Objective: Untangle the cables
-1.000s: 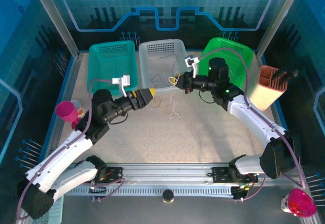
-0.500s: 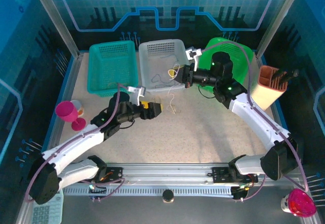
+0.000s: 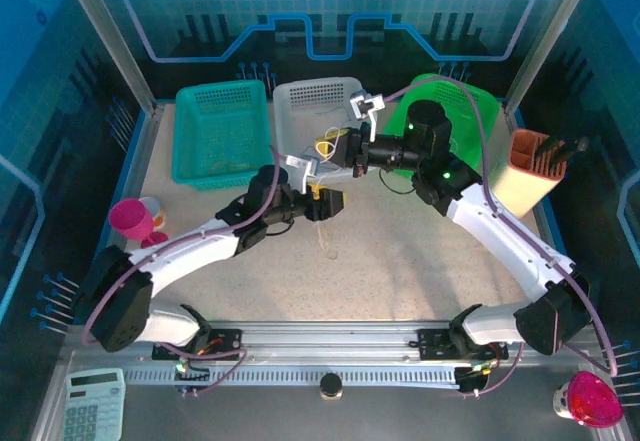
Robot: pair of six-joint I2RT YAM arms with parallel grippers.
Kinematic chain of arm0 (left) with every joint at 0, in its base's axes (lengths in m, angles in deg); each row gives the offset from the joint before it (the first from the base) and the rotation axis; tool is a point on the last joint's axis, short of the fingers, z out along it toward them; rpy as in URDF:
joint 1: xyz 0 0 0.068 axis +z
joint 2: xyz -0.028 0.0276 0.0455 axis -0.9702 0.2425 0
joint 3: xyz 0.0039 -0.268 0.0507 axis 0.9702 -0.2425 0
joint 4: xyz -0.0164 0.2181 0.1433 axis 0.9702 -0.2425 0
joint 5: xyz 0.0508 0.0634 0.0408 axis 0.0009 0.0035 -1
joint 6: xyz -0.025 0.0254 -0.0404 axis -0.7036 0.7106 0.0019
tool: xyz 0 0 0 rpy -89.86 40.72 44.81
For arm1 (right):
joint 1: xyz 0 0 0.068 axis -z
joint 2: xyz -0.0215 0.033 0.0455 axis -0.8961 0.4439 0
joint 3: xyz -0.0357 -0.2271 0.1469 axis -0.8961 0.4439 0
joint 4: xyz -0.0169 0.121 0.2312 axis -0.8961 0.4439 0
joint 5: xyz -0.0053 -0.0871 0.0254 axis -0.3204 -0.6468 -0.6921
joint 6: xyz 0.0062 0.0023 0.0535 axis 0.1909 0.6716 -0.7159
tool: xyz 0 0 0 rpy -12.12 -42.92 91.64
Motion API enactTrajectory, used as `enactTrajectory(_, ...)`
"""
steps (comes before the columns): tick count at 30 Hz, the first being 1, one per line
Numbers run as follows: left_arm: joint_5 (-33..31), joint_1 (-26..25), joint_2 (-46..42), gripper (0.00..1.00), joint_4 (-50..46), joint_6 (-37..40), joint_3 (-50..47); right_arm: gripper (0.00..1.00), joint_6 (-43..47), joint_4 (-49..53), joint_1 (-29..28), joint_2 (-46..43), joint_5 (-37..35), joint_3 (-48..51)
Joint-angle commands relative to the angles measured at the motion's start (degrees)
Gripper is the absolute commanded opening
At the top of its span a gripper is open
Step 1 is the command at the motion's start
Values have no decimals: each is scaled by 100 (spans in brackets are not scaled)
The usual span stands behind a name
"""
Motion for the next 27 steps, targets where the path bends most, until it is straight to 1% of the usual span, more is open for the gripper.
enactTrajectory(1, 119, -122, 282, 50, 536, 19, 93, 0, -123, -151, -45, 32, 80, -378)
enactTrajectory(4, 121, -133, 450, 28, 905, -152, -176, 0, -151, -170, 10, 87, 109, -695)
enactTrajectory(5, 111, -133, 496, 23, 1015, -215, -280, 0, -181, -195, 64, 112, 127, -814)
enactTrajectory(6, 94, -136, 536, 22, 1104, -251, -373, 0, -233, -234, 124, 140, 144, -937)
enactTrajectory(8, 66, -137, 584, 21, 1205, -290, -495, 0, -397, -382, 280, 200, 175, -1145)
enactTrajectory(10, 36, -137, 640, 18, 1272, -328, -598, 0, -678, -635, 479, 267, 211, -1316)
enactTrajectory(11, 30, -137, 668, 16, 1304, -336, -643, 0, -888, -832, 595, 309, 234, -1373)
enactTrajectory(17, 32, -138, 897, 13, 1493, -422, -826, 0, -2359, -2290, 1278, 596, 307, -1597)
enactTrajectory(19, 26, -135, 966, 10, 1545, -443, -887, 0, -2648, -2547, 1449, 663, 263, -1677)
enactTrajectory(22, 15, -137, 1025, 10, 1653, -498, -991, 0, -2672, -2536, 1630, 655, 160, -1763)
enactTrajectory(26, -12, -130, 1017, 12, 1733, -549, -1080, 0, -2216, -2007, 1854, 542, -72, -1814)
enactTrajectory(27, -13, -127, 1002, 15, 1736, -549, -1082, 0, -2120, -1908, 1916, 518, -125, -1803)
